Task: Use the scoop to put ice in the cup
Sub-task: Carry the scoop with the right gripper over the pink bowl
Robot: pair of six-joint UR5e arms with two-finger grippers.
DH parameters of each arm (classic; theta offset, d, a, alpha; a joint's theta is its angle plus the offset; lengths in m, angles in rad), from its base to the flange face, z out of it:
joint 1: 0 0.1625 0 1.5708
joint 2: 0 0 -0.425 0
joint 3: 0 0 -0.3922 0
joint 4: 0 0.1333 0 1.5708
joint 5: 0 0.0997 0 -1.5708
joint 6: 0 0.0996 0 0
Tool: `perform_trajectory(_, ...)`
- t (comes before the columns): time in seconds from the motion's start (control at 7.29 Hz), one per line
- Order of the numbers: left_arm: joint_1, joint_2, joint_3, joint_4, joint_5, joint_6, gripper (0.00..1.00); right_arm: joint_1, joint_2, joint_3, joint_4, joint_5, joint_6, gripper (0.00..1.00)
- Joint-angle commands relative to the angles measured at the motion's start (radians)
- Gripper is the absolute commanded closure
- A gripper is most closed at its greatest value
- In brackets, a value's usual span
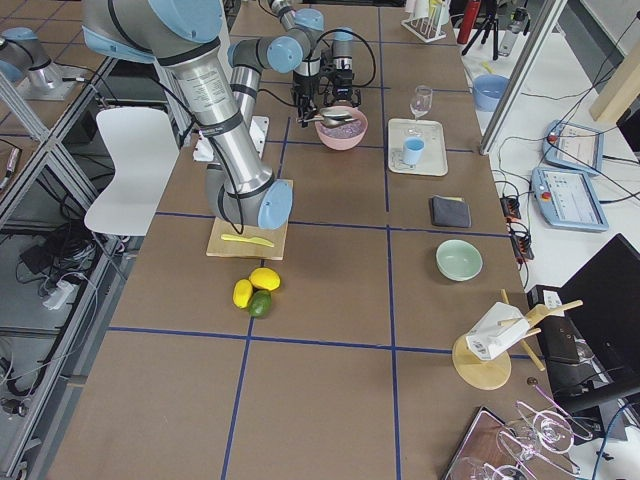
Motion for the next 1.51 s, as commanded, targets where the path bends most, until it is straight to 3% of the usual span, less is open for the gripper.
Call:
perform_trajectory(0.0,0.005,0.001,0.001,-0.001,0.0,0.0,0.01,-0.024,0.064,-0.008,-0.166,-0.021,-0.117,1.0)
perform_trajectory(0.27,0.005,0.001,0.001,-0.001,0.0,0.0,0.01,-0.044,0.088,-0.065,-0.215,-0.068,-0.185,1.0)
perform_trajectory(0.69,0.008,0.002,0.002,-0.003,0.0,0.0,0.01,-0.042,0.213,-0.18,-0.341,-0.07,-0.27,1.0)
perform_trajectory(1.37,0.011,0.004,0.002,-0.017,0.0,0.0,0.01,-0.059,0.314,-0.332,-0.39,-0.072,-0.27,1.0)
